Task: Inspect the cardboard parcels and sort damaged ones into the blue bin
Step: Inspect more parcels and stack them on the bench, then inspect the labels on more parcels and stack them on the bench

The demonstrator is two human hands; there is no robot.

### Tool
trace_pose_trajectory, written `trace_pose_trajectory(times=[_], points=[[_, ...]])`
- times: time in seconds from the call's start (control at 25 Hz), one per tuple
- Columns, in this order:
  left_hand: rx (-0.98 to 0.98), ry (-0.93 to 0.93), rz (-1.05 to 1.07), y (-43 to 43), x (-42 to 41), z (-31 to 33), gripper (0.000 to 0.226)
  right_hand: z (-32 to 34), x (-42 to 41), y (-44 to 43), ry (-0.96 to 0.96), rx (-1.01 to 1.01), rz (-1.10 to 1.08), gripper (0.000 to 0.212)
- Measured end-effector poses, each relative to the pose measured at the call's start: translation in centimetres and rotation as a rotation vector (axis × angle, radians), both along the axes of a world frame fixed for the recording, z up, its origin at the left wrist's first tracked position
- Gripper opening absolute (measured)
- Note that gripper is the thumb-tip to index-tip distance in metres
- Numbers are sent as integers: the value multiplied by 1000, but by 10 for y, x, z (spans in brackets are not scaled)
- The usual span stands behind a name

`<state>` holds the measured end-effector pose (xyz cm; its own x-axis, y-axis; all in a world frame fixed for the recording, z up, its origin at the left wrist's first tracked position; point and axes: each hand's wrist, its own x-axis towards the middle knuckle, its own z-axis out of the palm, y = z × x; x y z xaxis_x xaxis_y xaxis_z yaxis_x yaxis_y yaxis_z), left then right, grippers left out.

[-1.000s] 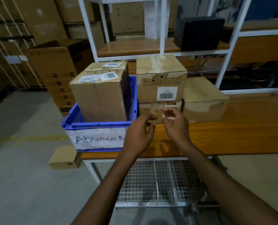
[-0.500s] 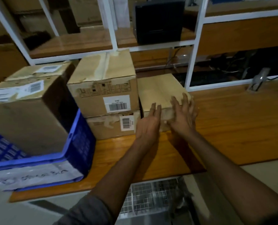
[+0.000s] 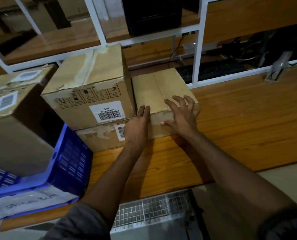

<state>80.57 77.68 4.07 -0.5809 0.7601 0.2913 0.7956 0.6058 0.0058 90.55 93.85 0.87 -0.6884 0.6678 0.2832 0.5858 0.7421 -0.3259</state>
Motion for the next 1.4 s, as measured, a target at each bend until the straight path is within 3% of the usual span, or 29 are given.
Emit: trace_pose_trajectory(times=[0.16, 0.36, 0.52, 0.64, 0.8, 1.12, 1.4], points=[[67, -34, 19, 4, -1, -8, 60, 2, 1, -1, -9, -14, 14, 88], [119, -174, -72, -10, 2, 5, 68, 13, 9, -7, -73, 14, 21, 93], [367, -221, -132, -59, 20, 6, 54, 29, 19, -60, 196, -34, 44, 82], [670, -324, -137, -118, 36, 22, 34, 43, 17, -131, 424, -50, 181, 57], [928, -302, -113, -212, 44, 71, 22, 75, 7, -231, 555, -71, 332, 37], [1114, -239, 30, -459, 10, 119, 18, 135, -33, -455, 763, -188, 582, 24], [1166, -239, 197, -635, -45, 120, 16, 144, -103, -636, 739, -370, 768, 23]])
